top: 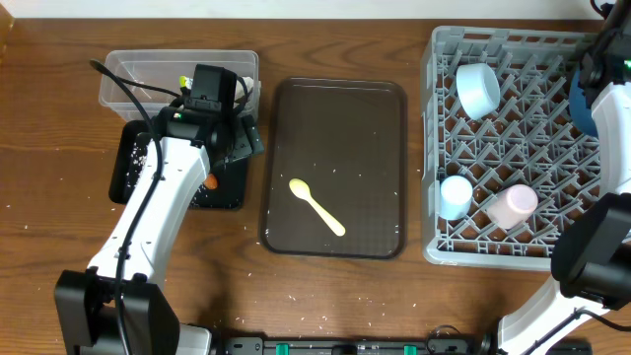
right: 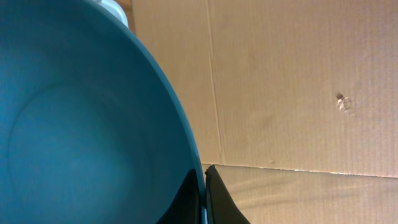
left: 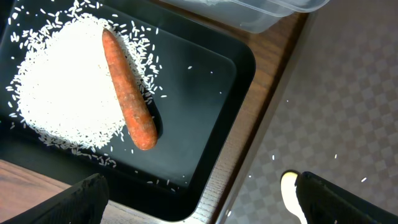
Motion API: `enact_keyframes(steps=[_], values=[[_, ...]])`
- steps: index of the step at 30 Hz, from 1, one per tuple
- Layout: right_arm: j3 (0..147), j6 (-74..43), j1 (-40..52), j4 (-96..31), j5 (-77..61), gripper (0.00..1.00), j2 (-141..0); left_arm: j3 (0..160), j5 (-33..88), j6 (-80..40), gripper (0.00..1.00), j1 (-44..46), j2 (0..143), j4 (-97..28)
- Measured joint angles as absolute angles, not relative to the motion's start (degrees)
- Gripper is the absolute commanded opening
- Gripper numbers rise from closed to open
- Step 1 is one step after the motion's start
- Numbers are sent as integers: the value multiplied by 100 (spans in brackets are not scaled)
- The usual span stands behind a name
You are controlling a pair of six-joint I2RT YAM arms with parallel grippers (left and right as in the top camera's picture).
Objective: Sort waste into correct bins and load items into the dishwasher rack
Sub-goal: 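Lower blue bowl into back of rack and open right gripper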
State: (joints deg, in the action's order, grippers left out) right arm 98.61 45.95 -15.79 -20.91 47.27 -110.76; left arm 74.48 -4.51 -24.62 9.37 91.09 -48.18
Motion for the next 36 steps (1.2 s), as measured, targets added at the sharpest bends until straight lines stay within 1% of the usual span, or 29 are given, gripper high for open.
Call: enact_keyframes(steps=[5, 10, 12, 14, 15, 16, 25, 29, 32, 36], values=[[9861, 4611, -1522, -2071, 4668, 1, -11076, 7448, -449, -2462, 98, 937, 9109, -4818], [9870, 4648, -1225, -2163, 4718, 2, -11074, 7448, -449, -2462, 98, 937, 9109, -4818], [9872, 4657, -1048, -2215, 4742, 11, -11074, 7448, -449, -2462, 98, 937, 9109, -4818], [9870, 4644, -819, -2292, 4604, 16, -11078, 7448, -449, -2462, 98, 937, 9109, -4821], [9870, 4654, -674, -2307, 4539, 21, -11098, 7448, -449, -2462, 98, 937, 9109, -4818], [9870, 4648, -596, -2320, 4495, 23, -11107, 7448, -449, -2462, 98, 937, 9109, -4821], [9856, 4657, 336, -2335, 4307, 35, -11153, 7448, -449, -2462, 98, 937, 9109, -4821], [9856, 4641, 523, -2324, 4294, 41, -11153, 7448, -449, -2462, 98, 937, 9111, -4821], [9856, 4486, 574, -2237, 4283, 50, -11153, 7448, -449, -2462, 98, 937, 9109, -4821], [9856, 3988, 580, -2143, 4287, 53, -11153, 7448, -449, -2462, 98, 937, 9109, -4821]])
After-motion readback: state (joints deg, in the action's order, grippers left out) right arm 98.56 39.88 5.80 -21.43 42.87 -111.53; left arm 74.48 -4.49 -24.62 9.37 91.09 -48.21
